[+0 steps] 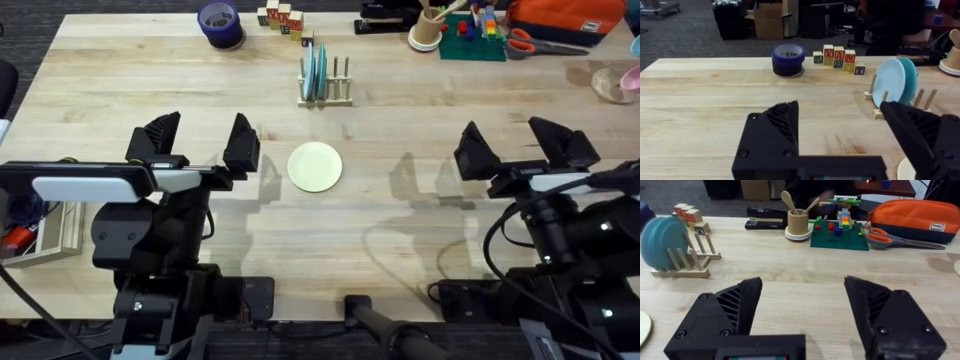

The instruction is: Pick up the plates from the table one by one and place each into a slot on the dish rack.

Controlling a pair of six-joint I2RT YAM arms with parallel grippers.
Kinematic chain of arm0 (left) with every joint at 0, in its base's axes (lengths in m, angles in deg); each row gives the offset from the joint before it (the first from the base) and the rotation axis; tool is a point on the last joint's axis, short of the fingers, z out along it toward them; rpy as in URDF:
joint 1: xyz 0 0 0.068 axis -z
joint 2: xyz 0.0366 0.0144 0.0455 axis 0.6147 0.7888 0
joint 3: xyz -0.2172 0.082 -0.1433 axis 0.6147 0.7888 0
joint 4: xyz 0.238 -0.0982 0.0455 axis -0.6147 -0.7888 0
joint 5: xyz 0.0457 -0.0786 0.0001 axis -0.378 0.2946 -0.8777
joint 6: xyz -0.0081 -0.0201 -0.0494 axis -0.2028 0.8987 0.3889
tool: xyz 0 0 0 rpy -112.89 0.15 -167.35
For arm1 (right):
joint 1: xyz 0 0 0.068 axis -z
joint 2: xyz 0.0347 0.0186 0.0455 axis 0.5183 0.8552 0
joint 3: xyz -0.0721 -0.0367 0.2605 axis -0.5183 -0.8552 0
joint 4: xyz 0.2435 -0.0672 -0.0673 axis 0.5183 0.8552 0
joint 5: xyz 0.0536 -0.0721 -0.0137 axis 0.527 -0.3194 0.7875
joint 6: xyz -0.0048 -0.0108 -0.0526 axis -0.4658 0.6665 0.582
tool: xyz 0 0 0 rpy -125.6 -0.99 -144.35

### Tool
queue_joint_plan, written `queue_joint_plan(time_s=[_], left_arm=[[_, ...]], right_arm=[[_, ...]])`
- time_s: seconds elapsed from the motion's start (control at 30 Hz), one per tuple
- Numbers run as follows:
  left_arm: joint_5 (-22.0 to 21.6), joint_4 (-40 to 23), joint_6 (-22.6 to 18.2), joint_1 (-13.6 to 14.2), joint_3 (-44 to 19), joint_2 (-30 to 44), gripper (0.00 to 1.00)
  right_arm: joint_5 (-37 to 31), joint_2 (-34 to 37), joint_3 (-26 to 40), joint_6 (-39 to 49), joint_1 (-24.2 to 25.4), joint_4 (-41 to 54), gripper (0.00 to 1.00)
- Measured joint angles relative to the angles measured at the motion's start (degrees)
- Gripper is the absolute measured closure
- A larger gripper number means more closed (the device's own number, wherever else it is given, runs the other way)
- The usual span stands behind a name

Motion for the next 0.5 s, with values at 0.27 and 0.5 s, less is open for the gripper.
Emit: queue_joint_plan(time_s=[0.27, 0.5], left_arm=[[0.00, -0.02, 0.00, 0.00, 0.00, 0.00, 0.008], [0.00, -0.02, 0.00, 0.00, 0.00, 0.00, 0.006]], right_arm=[[0.00, 0.00, 0.11, 0.00, -0.02, 1.22, 0.008], [0.00, 0.00, 0.11, 0.00, -0.02, 1.22, 0.008]])
